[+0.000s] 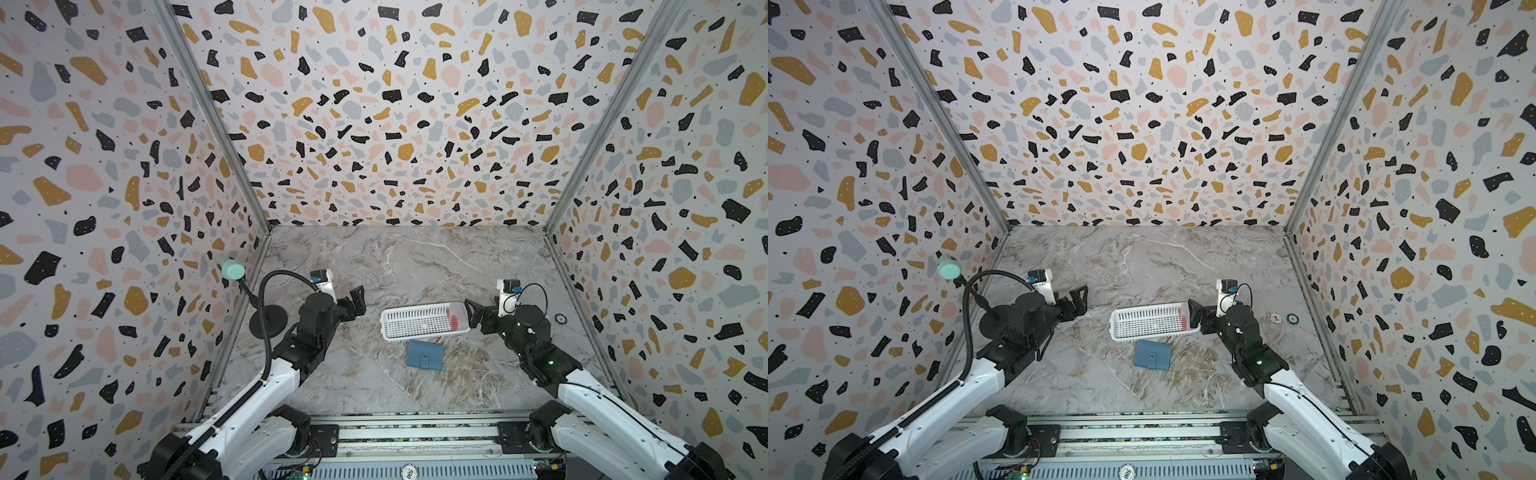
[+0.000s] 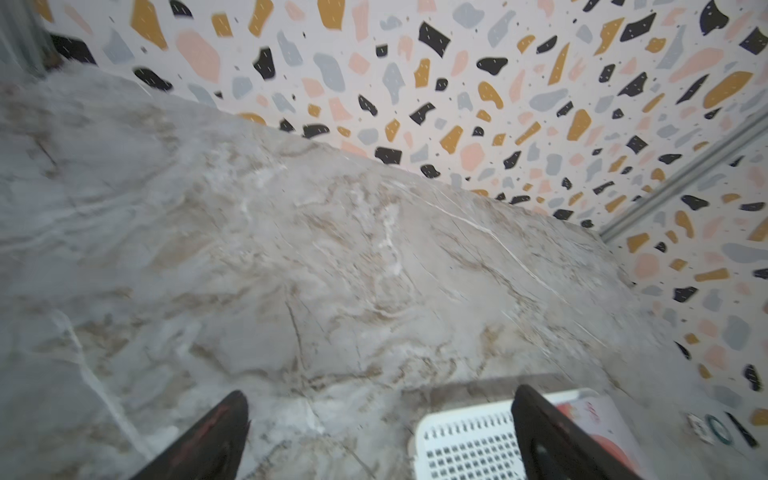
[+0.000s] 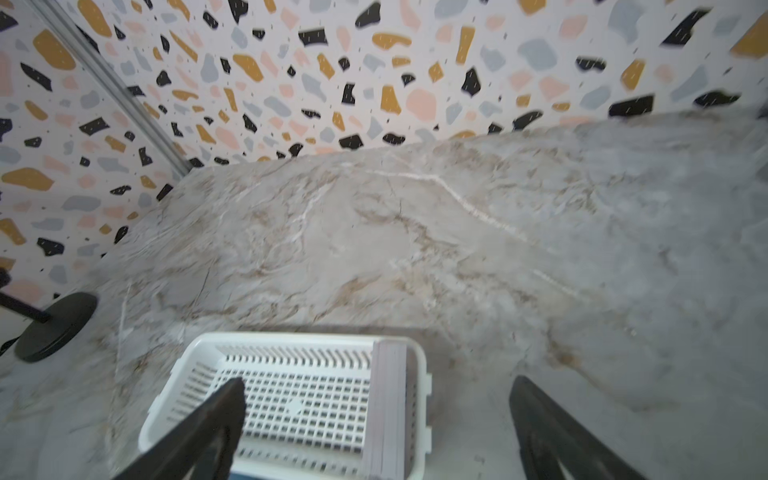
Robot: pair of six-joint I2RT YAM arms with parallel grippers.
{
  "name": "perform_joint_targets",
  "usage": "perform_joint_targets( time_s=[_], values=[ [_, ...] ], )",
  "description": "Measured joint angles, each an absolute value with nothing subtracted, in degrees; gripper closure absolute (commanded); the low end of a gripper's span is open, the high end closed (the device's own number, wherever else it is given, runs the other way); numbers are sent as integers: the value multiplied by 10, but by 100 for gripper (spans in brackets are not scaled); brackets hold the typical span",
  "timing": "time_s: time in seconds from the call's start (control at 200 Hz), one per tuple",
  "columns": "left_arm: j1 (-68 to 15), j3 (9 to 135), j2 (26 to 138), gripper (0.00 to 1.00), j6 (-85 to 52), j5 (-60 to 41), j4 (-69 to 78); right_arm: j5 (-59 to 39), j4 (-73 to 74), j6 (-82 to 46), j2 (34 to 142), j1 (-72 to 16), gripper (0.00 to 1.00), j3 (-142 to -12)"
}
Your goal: Put the credit cards into the card holder
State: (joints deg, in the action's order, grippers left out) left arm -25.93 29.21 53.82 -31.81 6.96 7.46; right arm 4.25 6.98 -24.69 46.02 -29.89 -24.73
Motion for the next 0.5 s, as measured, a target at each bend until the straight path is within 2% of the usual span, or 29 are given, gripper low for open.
perform_joint_targets(
  time_s=[0.29,0.496],
  values=[
    [-364,237,572,0,-462,-8,50,-110,48,-361,470,-311,1,-187],
    [-413,236,626,1,-524,-41,63,-157,88,-404,528,-326,1,-170]
  ],
)
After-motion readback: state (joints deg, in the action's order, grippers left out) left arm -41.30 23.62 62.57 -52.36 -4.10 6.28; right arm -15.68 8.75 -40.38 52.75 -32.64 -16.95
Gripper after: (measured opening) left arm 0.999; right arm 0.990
